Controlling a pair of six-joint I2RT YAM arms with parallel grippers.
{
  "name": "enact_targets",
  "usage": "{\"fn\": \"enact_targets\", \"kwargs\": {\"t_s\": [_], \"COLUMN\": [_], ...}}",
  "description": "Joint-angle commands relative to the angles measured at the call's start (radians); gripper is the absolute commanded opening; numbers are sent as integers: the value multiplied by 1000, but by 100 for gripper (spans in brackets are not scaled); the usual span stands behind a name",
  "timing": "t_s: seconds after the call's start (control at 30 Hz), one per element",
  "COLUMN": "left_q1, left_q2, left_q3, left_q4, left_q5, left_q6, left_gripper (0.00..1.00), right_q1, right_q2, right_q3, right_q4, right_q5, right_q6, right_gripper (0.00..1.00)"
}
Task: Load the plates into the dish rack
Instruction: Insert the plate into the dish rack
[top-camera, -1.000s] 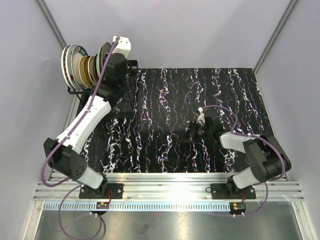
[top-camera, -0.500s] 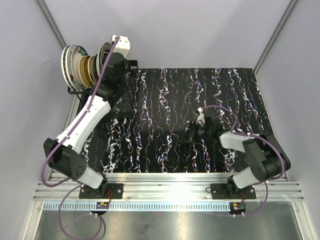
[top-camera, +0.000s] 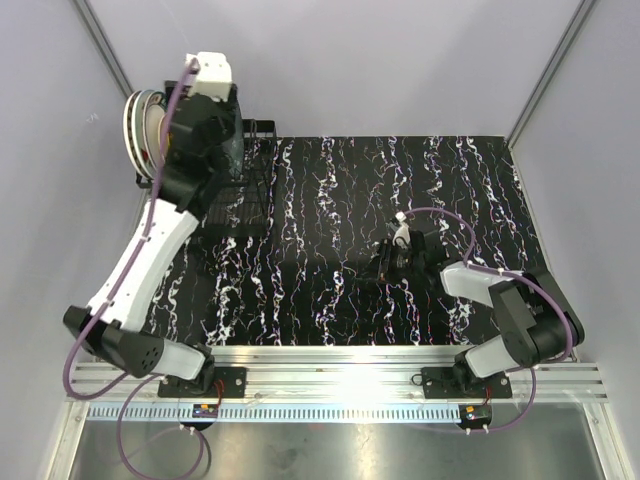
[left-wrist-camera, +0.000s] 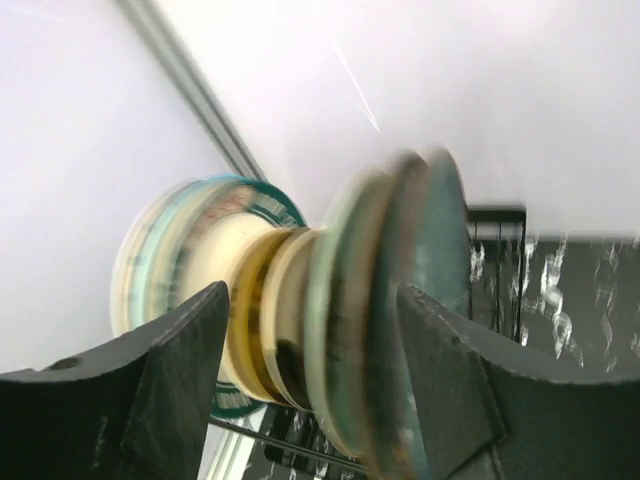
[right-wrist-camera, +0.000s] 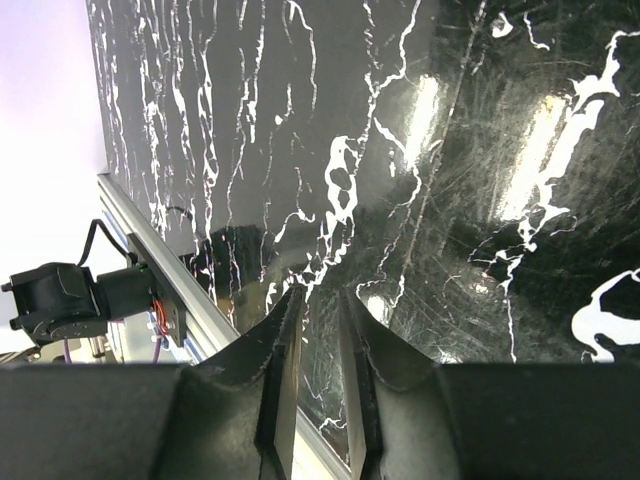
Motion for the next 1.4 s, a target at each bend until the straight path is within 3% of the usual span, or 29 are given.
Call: {"fn": "enact_targets", "kwargs": {"t_s": [0.0,0.37,0.6,0.83,0.93,1.07,1.2,1.23,1.37], "left_q1": [9,14,26,29,29,29,29,29,29], "left_q2": [-108,-262,-475,-812,-948,-1021,-1027,-1029,-1021], "left_q3": [93,83,-170,-536,-695,-819,-905,-916,-919], "left_q4": [-12,-141,-173,-239,-234,-251,-254,-253,-230], "left_q5": [31,129,192,255,246,189,201,211,258], "left_q6": [-71,-214,-320,-522,-542,-506,-513,-531,-532], "left_gripper": [72,84,91,93,98,99,99,99,99], "right_q1": [-4,-3,-4,-4,-3,-4,-4,-3,-3], "right_q2": [-59,-171,-303,-450,-506,-550,-576,-576,-555], "right_q3": [25,14,31,159,227,299,351,353,380], "right_q4": [-16,-96,-195,-413,-512,-629,-711,-718,-754], "right_q5": [8,47,122,321,424,605,803,830,906], "right_q6": [-24,-38,-46,-93,-118,-130,-112,-109,-112], "right_gripper": [29,34,49,61,72,87,92,98,100]}}
